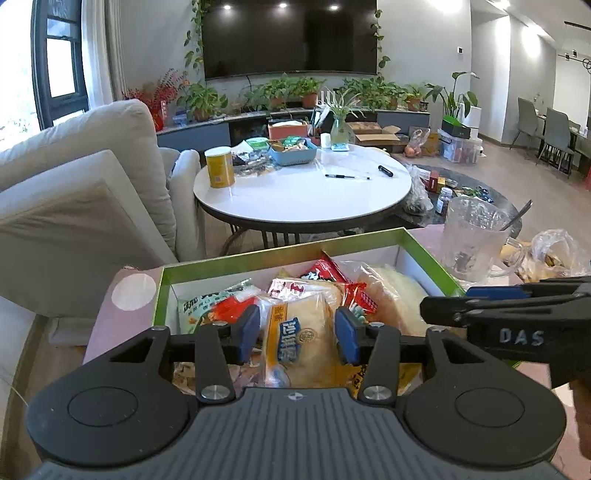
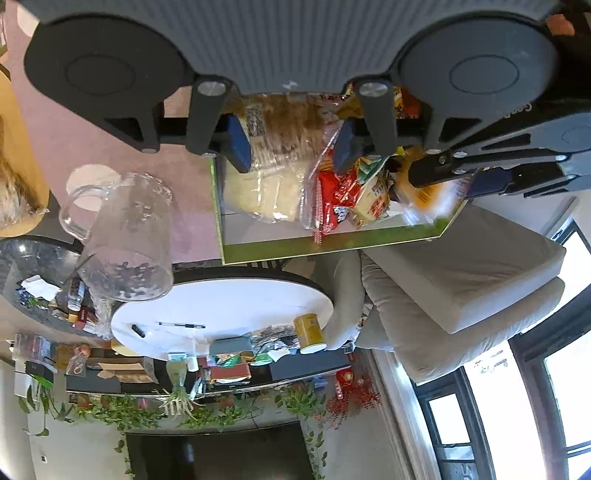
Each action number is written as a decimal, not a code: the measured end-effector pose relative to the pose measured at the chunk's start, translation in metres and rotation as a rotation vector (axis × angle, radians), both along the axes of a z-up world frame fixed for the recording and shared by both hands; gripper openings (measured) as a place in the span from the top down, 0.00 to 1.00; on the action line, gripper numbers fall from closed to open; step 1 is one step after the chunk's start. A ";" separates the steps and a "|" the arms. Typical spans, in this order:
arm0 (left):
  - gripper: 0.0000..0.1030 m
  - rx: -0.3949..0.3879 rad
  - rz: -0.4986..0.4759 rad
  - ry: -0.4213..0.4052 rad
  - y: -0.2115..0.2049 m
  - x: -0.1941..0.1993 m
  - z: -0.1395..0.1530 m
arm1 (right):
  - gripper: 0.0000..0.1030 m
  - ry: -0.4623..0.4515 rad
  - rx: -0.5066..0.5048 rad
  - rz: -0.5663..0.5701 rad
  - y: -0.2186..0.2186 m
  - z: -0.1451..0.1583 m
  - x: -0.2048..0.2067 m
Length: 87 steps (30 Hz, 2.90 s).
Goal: Organize snacks
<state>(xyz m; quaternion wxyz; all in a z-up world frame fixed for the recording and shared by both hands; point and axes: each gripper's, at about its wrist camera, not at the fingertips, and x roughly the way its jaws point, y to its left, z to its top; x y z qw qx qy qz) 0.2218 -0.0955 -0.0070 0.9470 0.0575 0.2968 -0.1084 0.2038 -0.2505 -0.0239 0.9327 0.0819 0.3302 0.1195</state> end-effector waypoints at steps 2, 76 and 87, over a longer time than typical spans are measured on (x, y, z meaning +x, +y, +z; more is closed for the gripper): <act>0.50 -0.001 -0.001 -0.004 0.000 -0.002 0.000 | 0.26 -0.006 0.005 -0.005 -0.001 0.002 -0.002; 0.00 -0.044 0.199 -0.114 0.072 -0.200 0.014 | 0.25 -0.087 0.034 0.039 0.040 0.033 -0.168; 0.00 -0.038 0.177 -0.107 0.068 -0.201 0.012 | 0.25 -0.083 0.050 0.014 0.038 0.031 -0.170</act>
